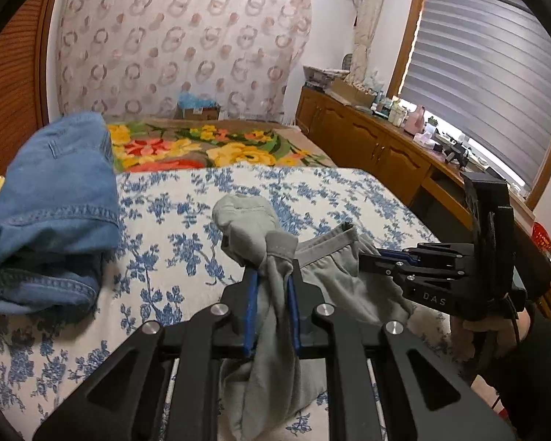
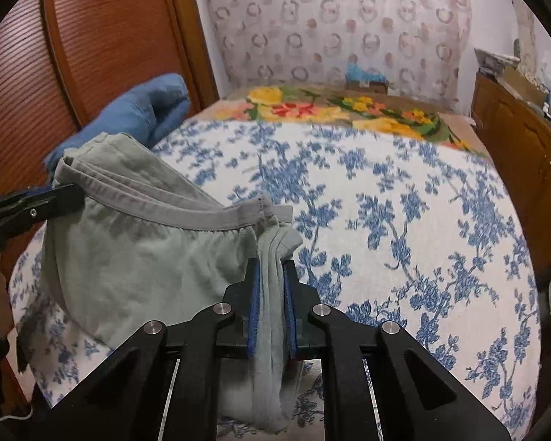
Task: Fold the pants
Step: 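Lift the folded grey-green garment with both tools and carry it toward the denim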
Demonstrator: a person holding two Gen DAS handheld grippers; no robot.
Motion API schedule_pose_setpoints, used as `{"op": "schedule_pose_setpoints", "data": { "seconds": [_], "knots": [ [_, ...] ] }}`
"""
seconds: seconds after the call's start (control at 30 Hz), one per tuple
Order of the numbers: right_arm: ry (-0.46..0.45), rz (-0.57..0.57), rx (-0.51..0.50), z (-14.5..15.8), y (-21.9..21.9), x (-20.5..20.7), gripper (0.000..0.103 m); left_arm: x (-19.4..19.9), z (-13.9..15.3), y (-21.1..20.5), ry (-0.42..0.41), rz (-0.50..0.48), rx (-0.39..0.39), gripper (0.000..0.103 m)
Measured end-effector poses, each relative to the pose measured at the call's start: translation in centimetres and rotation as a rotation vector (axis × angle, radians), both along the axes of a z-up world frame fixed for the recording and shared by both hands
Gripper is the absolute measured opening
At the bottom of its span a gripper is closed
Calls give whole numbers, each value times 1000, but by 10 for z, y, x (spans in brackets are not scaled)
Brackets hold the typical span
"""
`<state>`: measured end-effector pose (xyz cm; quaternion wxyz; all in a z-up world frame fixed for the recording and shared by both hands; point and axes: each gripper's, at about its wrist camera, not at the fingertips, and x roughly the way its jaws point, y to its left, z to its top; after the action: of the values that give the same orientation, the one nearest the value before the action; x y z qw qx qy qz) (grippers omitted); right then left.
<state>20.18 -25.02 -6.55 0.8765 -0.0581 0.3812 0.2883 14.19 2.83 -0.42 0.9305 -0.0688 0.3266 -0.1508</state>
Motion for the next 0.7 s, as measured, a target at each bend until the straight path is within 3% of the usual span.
{"op": "schedule_pose_setpoints", "data": {
  "seconds": [0.7],
  "knots": [
    [-206, 30, 67, 88, 3, -28, 9, -26, 74, 5, -163, 10, 58, 12]
  ]
}}
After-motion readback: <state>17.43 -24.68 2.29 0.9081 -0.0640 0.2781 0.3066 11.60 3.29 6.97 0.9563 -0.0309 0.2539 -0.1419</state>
